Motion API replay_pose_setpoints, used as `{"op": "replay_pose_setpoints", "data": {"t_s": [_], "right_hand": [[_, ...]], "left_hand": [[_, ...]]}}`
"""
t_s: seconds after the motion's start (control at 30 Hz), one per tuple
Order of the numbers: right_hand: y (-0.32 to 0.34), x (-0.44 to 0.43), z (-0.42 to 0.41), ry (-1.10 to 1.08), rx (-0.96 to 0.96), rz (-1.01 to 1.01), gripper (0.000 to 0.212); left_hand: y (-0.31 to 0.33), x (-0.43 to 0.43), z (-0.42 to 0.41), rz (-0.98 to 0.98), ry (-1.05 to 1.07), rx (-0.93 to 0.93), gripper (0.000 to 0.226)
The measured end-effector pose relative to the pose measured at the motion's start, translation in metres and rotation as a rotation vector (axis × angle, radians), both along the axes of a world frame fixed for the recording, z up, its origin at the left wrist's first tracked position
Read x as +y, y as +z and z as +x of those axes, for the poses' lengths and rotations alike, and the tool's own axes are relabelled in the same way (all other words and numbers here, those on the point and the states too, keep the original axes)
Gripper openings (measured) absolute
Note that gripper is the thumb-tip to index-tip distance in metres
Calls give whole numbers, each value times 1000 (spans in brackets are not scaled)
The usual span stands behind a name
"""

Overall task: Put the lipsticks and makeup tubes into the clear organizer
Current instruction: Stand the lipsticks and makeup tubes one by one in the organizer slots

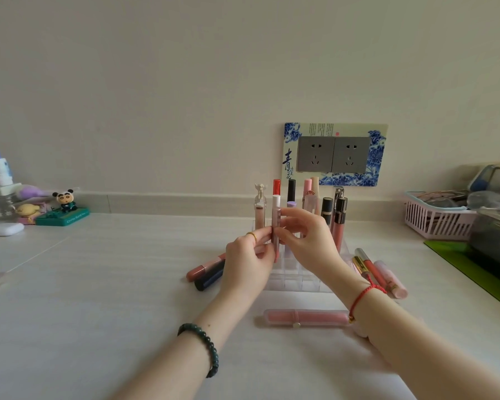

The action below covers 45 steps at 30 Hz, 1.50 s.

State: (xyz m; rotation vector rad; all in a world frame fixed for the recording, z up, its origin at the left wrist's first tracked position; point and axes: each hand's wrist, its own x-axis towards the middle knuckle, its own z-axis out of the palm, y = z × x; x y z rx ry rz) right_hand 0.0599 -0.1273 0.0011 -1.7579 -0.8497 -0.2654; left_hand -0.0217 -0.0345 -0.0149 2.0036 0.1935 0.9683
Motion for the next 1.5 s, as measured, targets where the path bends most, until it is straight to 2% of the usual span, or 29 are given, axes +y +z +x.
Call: {"op": "replay_pose_setpoints", "data": {"t_s": [0.4, 0.67, 1.1, 1.5], "right_hand": [[-11, -1, 0, -49, 19, -41, 33], [-11, -1, -3, -67, 20, -39, 27], [-9, -4, -5, -67, 11, -58, 30], [16, -26, -13, -63, 24, -2, 29]], "left_hand": [[-4, -3, -1, 55, -1, 47, 35], [-4, -2, -4, 37, -3, 51, 35], [-6, 1, -4, 14, -13, 72, 35], [2, 3, -13, 67, -92, -54, 27]]}}
